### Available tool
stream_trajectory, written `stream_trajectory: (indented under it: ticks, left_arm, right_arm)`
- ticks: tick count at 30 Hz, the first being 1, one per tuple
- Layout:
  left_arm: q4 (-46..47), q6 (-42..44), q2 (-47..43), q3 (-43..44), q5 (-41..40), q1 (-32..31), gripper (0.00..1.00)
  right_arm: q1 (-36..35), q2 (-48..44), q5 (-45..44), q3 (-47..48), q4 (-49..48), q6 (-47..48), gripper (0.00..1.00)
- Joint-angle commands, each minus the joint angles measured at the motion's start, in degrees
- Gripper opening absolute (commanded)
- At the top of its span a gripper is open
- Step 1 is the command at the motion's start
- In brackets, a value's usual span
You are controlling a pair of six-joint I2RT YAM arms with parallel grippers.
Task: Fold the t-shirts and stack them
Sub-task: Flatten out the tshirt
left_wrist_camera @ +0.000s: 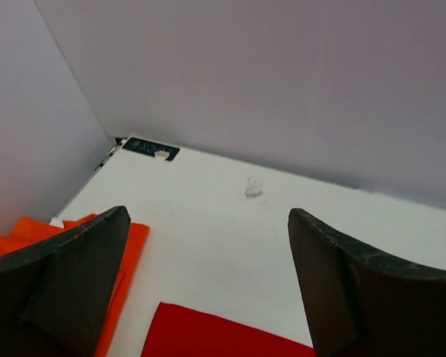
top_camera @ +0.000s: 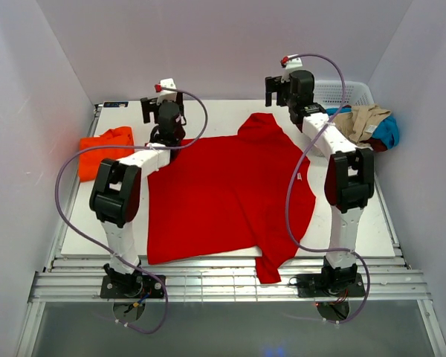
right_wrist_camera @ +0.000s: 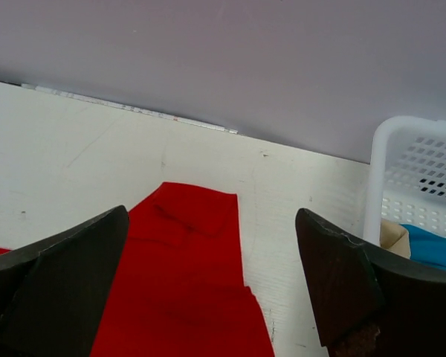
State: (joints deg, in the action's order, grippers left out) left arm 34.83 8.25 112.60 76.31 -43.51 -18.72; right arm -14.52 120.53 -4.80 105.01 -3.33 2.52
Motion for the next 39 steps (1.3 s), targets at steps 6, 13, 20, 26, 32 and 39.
stream_trajectory:
  ticks: [6,13,20,26,32,39]
  left_arm:
    - [0.45,-3.28,-16.0,-5.82,1.66,-16.95,0.45]
    - [-11.18,-29.39,-22.68,-17.41,21.51,-24.43,0.0]
    - [-22.95,-36.02,-16.37,-16.99,22.78,-24.96,0.0]
    - [-32.71,-37.95,-13.28,-16.81,10.29,-23.3,0.0]
    - [-33.77,-40.33,-15.48,-22.17,9.58,-17.15,0.0]
    - [-32.81,-40.86,-18.55,-27.53,10.63,-10.03,0.0]
  right_arm:
    - [-0.42,-8.55,1.98,-3.67,2.8,-2.08,0.48]
    - [-0.5,-11.64,2.86,-9.04,11.57,-4.46,0.08]
    - [-0.86,-18.65,1.73,-16.83,22.15,-9.37,0.11]
    - [-0.86,-20.78,-0.74,-24.77,21.7,-10.26,0.13]
    - [-0.86,-14.98,-1.0,-23.62,22.14,-10.43,0.1]
    - [-0.77,-9.62,-3.11,-24.77,23.81,-11.66,0.09]
